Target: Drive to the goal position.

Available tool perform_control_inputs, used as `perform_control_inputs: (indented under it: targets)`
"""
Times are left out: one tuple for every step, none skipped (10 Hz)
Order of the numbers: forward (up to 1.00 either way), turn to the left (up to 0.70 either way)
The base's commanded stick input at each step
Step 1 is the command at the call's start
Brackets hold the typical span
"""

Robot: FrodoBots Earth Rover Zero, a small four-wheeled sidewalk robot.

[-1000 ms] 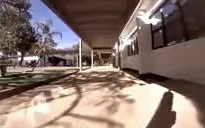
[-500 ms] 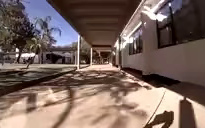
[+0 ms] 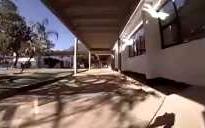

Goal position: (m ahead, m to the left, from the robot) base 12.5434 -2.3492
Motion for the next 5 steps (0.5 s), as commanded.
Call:
perform_control_inputs:
  targets:
    - [1.0, 0.01]
    - [1.0, 0.01]
    - [1.0, 0.01]
    - [1.0, 0.01]
    - [1.0, 0.01]
